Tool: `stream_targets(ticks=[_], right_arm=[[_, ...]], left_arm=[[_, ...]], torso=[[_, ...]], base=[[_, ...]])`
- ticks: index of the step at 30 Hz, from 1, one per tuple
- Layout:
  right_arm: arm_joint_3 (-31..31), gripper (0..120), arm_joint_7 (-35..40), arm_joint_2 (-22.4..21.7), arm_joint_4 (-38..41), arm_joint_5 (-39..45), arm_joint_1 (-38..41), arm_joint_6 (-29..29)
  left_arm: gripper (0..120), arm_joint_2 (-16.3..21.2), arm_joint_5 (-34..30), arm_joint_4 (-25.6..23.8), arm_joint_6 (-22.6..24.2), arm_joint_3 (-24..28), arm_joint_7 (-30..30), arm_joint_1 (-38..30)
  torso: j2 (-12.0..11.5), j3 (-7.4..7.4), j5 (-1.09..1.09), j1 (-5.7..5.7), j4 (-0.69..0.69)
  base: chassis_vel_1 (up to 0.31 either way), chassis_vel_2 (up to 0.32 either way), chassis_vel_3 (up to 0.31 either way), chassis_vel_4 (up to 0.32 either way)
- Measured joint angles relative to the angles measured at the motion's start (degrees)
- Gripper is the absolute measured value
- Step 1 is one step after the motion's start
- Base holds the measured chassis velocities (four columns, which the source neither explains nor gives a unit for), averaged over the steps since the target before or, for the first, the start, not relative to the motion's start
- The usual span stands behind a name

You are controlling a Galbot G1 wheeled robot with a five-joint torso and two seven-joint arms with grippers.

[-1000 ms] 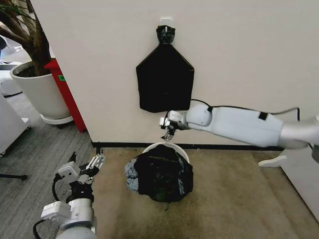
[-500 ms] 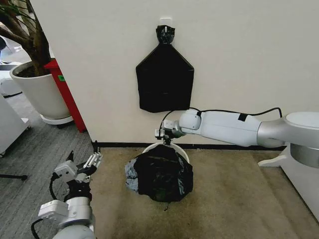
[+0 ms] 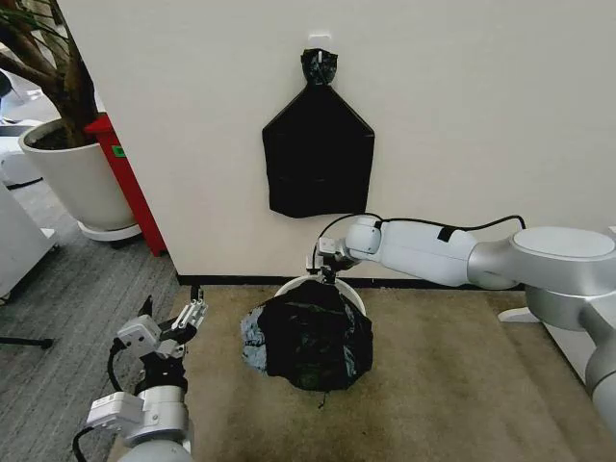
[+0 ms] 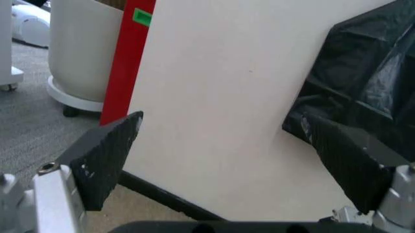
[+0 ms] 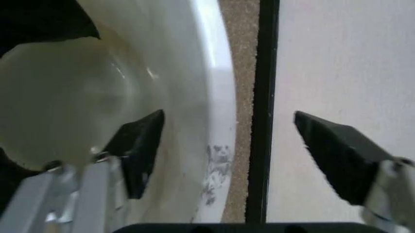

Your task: Place the garbage bag over the trash bin.

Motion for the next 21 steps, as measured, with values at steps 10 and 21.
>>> stream_targets(ticks=[10,21], right_arm=[[-1.6,35,-0.3,-0.1,0.8,0.6,0.3,0.4],[-0.1,4,-8.8,-0.4,-2.2,6.3,0.5,1.5]], left_arm=[[96,0.2,0.3,0.4,0.0,0.4,0.0,-0.4],[96,0.2,0.4,0.8,-0.1,0.5,-0.2,-0.7]], torso=[[0.0,0.0,0.01,0.0,0.0],[0.0,0.0,0.0,0.0,0.0]], base=[[0.0,0.0,0.0,0.0],[0.0,0.0,0.0,0.0]])
